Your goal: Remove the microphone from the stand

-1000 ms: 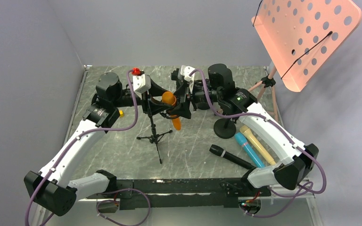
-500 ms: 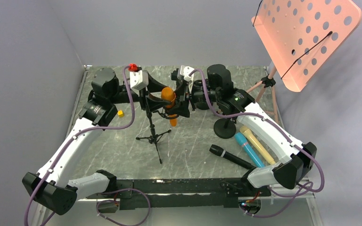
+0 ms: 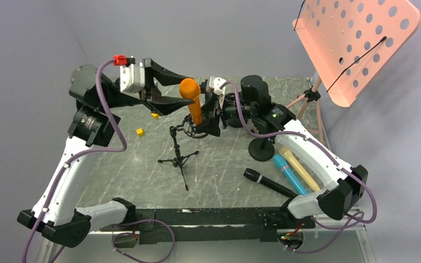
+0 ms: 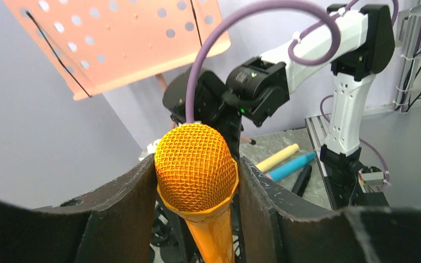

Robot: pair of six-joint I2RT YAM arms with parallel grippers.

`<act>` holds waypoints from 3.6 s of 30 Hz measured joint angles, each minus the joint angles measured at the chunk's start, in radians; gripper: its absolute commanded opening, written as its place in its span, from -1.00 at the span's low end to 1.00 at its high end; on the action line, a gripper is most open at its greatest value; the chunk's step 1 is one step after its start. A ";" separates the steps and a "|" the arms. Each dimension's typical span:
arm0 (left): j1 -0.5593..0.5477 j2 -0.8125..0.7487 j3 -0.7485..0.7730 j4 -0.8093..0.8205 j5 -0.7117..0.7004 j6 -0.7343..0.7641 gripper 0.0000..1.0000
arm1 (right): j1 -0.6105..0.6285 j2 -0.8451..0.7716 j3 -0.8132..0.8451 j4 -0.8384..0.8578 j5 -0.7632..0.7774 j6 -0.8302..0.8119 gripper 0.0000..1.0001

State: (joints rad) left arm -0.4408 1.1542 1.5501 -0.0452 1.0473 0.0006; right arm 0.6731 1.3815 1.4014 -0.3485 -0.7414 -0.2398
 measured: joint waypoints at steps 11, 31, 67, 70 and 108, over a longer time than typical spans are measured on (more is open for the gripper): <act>0.002 0.040 0.202 0.023 0.010 -0.094 -1.00 | 0.000 0.005 0.004 -0.002 0.000 -0.007 0.61; 0.016 -0.148 0.276 -0.450 -0.094 0.254 -1.00 | 0.008 0.007 0.338 -0.205 0.065 -0.041 0.98; 0.026 -0.070 -0.017 0.132 -0.206 -0.170 -1.00 | 0.018 0.156 0.504 -0.034 -0.223 0.298 0.44; 0.027 -0.049 -0.017 0.161 -0.217 -0.201 -1.00 | 0.018 0.166 0.504 0.009 -0.208 0.325 0.36; 0.233 -0.198 -0.103 0.034 -0.209 -0.122 0.64 | -0.527 -0.384 0.193 -0.539 0.424 -0.088 -1.00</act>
State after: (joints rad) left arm -0.2081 0.9558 1.4467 -0.0109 0.8387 -0.1211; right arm 0.1463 0.9974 1.5944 -0.8871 -0.3172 -0.3275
